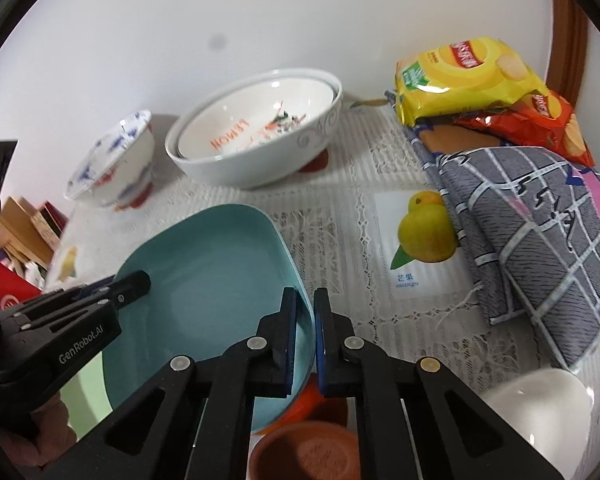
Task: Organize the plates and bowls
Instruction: 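Close both grippers on the blue plate rim, then lift the blue plate with both grippers toward the green plate stack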
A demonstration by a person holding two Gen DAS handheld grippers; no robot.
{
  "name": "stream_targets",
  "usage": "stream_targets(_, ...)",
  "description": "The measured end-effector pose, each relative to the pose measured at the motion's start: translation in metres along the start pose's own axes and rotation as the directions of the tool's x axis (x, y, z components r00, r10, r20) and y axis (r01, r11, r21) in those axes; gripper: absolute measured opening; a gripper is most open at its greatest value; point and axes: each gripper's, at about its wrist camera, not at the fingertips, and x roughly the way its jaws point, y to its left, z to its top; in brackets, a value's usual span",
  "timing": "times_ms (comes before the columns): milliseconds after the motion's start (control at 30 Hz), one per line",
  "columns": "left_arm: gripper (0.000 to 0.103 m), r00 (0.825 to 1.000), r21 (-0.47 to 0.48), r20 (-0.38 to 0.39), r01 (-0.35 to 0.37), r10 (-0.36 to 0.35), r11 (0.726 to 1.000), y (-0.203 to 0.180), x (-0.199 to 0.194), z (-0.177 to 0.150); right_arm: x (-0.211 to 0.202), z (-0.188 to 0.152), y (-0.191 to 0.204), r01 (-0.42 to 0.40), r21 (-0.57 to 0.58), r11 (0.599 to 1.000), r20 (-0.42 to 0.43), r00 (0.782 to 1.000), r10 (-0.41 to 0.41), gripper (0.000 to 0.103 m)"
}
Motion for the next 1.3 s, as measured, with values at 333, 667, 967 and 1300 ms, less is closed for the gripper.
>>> stream_targets(333,0.013,0.999,0.011,0.051,0.011,-0.011,1.0,-0.011,-0.056,-0.019,-0.064,-0.02,0.001,0.009,0.011,1.0,0.063,0.998,-0.009,0.008)
stream_targets(667,0.013,0.996,0.011,0.086,0.004,-0.005,1.0,-0.012,-0.103,-0.047,-0.114,-0.047,0.007,0.003,0.023,1.0,0.102,0.995,-0.005,0.008)
stream_targets(967,0.013,0.995,-0.014,0.097,-0.002,0.003,1.0,0.005,-0.127,-0.069,-0.138,-0.068,0.025,-0.01,0.011,1.0,0.117,0.993,0.008,0.008)
stream_targets(1300,0.013,0.994,-0.035,0.108,-0.009,0.013,0.999,0.02,-0.139,-0.081,-0.147,-0.079,0.044,-0.015,-0.005,1.0,0.123,0.992,0.015,0.008)
